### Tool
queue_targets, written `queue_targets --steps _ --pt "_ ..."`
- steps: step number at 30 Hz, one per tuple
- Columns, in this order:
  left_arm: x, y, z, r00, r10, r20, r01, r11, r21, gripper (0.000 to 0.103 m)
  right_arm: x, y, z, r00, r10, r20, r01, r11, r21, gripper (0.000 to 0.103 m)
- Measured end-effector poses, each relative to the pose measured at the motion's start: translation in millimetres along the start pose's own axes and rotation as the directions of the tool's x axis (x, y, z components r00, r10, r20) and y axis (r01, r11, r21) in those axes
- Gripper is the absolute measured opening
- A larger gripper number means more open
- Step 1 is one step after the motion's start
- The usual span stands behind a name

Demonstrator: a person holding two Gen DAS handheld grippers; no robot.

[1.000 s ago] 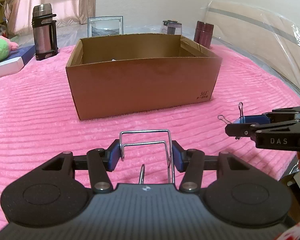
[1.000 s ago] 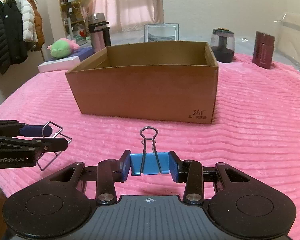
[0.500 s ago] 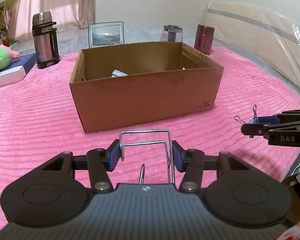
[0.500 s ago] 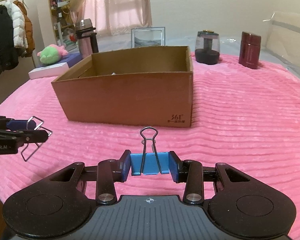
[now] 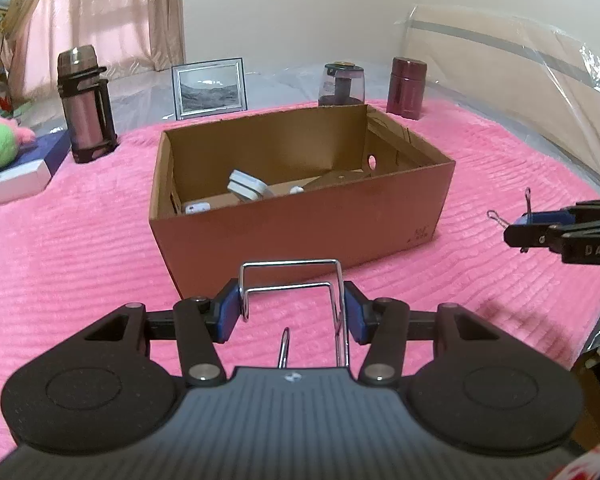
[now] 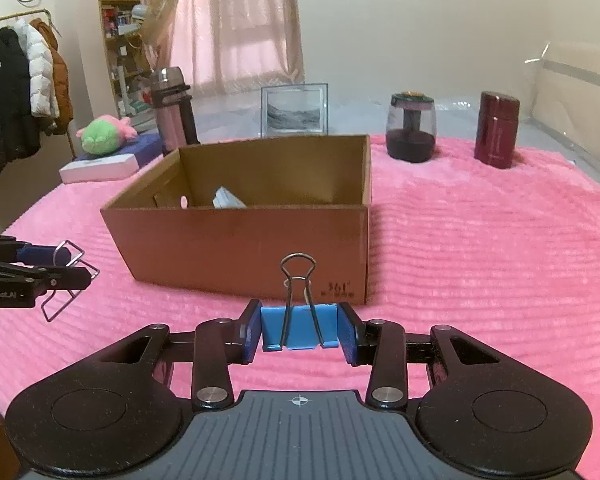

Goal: Organize rigid objects
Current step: 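Lift the wire clip and blue binder clip with both tools, then carry the wire clip and binder clip with both tools into the box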

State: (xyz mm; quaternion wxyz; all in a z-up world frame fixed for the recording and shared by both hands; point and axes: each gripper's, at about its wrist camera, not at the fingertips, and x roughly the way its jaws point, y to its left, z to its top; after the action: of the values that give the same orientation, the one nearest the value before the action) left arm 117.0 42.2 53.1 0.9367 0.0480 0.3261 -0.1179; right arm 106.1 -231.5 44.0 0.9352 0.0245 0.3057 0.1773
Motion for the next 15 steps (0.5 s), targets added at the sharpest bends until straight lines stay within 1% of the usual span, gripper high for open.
queue_targets --steps 15 --pt "4 4 29 1.0 0.015 -0.019 -0.014 0.999 0.041 0.048 3 -3 37 0.999 0.049 -0.001 -0.049 0.999 -0.021 0.036"
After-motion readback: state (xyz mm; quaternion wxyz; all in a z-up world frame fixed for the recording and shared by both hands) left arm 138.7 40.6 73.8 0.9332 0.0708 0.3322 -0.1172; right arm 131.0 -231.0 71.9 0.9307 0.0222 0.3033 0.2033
